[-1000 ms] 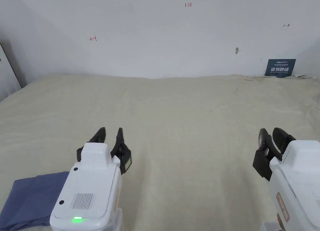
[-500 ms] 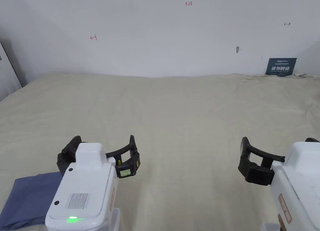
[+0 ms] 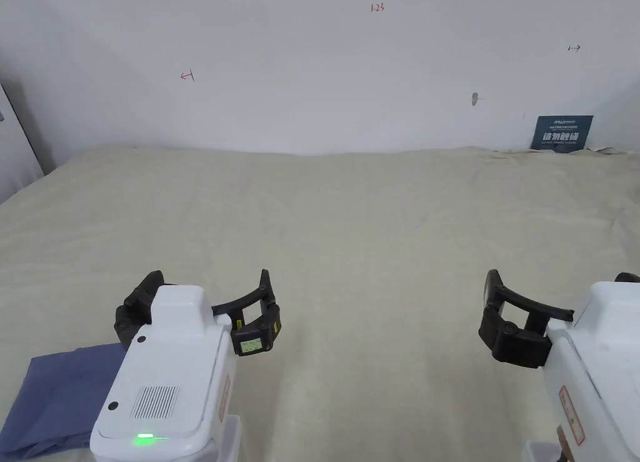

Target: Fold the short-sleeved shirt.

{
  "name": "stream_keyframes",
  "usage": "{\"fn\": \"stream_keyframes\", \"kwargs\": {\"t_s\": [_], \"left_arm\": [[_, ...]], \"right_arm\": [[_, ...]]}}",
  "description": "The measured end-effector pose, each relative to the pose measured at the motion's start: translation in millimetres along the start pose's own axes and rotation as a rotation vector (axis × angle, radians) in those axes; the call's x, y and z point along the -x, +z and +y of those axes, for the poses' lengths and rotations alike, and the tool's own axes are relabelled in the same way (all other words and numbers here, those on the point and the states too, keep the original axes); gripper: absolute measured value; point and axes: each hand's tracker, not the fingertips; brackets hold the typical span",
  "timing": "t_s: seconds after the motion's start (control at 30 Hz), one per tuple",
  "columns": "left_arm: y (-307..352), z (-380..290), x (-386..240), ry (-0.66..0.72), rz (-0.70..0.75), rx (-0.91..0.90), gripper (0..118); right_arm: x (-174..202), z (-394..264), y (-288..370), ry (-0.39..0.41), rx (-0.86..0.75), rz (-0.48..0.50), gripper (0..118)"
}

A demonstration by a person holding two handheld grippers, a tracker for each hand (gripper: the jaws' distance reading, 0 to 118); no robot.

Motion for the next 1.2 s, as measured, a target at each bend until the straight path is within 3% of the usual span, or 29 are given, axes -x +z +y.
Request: {"fn": "stream_keyframes", "kwargs": {"t_s": [1.2], "left_arm": [[0.9,-1.9,-0.6,-0.014,0.001,0.006,118]], "right_arm": [[1.5,2.0,0.3,-0.003,0.0,0.005,118]]}}
